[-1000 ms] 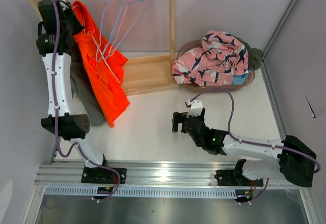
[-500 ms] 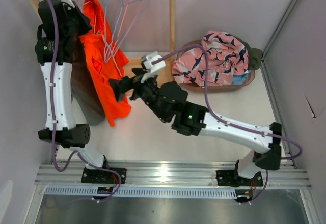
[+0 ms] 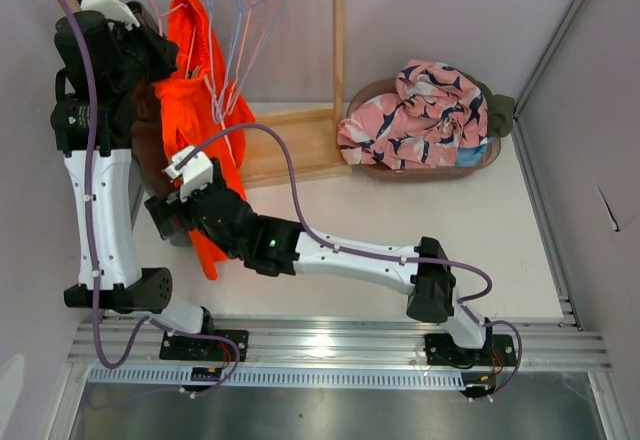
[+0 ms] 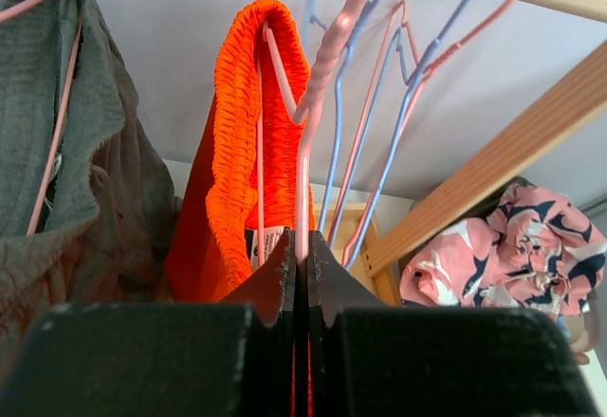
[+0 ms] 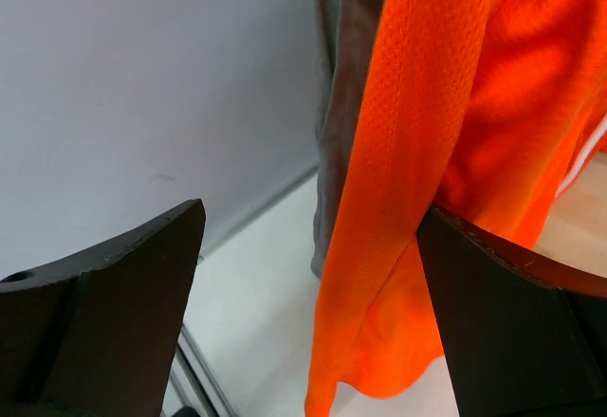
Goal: Remove the shorts from the hanger
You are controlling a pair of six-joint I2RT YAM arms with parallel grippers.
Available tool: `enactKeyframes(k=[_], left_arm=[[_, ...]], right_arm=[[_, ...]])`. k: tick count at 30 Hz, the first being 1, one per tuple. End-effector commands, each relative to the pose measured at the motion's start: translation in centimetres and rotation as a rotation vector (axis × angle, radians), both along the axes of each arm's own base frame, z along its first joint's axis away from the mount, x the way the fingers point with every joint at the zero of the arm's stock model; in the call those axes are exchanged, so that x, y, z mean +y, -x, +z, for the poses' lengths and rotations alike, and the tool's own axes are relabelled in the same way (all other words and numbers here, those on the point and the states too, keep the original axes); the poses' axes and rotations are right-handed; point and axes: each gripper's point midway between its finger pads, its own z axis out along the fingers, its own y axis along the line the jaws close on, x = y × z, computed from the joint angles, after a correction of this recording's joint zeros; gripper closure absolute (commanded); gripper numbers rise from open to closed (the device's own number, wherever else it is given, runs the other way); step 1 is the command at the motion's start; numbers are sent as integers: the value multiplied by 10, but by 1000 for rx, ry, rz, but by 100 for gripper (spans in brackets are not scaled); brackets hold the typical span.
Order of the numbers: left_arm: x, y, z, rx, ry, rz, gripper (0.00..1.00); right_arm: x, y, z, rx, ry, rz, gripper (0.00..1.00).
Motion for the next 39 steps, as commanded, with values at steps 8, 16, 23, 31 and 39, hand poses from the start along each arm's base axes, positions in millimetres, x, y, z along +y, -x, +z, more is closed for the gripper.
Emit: enactKeyframes(k=[8,16,23,31,39], left_arm=[[-12,67,55,-195,14,-55,100],[2,56,62,-200,-27,16,100],[5,48,78,-229,-27,25,100],[-7,68,66,-210,12,-38,100],[-52,137,13,-98,220,-213,100]], right_arm=[[-25,-23,27,-51,-97,-177,76],[-53,44,-42,17,29,-121,100],[-107,115,-160,199,170,-133,100],[-97,58,-119,95,129,-216,100],[-102,-129,43,-13,-60,-322,100]])
